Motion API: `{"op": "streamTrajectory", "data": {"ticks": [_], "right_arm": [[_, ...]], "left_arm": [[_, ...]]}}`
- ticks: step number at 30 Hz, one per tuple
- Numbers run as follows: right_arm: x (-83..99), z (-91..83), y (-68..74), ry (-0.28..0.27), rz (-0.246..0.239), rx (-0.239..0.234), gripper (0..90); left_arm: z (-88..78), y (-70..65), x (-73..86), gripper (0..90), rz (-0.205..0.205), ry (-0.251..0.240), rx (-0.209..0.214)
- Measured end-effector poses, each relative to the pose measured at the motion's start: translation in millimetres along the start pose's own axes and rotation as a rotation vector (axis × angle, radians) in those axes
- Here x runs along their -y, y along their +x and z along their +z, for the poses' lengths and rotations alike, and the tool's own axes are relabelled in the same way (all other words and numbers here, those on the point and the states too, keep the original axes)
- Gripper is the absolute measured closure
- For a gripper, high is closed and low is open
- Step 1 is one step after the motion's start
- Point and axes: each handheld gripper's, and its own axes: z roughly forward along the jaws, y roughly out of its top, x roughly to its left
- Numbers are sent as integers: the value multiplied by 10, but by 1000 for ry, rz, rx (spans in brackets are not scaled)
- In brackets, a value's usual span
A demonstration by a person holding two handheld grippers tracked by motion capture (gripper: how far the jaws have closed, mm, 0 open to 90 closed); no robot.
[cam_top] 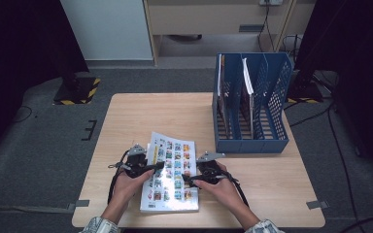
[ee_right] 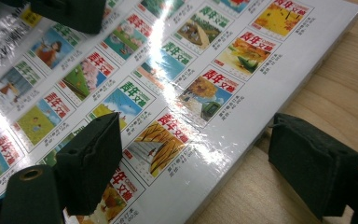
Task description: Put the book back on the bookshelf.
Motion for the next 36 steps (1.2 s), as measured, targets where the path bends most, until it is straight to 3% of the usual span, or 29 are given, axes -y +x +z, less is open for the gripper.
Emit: {"op": "streamTrajectory", "data": {"ticks": [3,4,5,7,12,18,24,27,30,36], "right_arm": [[0,0,1,0,-2,2,176],[-6,3,7,2,8,0,170],[-6,3,7,2,8,0,170],[-9,6,-1,4,1,-4,163],[-9,3,-5,0,22,-12,146],[-12,-12,-38,0,37,-37,128],[-20,-5,-63,-19,87,-86,108],[-19,-3,-74,-19,127,-128,111],[-11,11,-62,-16,128,-162,121],[-9,25,-43,-18,115,-163,126]], "left_arm": [[-30,-2,-10,782,-13,-23,7],[-77,-11,-30,806,-29,-53,34],[-77,-11,-30,817,-29,-53,34],[-114,-88,-52,833,1,-89,22],[-161,-227,-103,843,59,-163,-8],[-192,-269,-121,845,70,-207,1],[-287,-309,-169,848,77,-268,31],[-311,-311,-177,848,68,-287,45],[-323,-301,-178,848,54,-295,57],[-284,-211,-158,844,51,-273,58]]}}
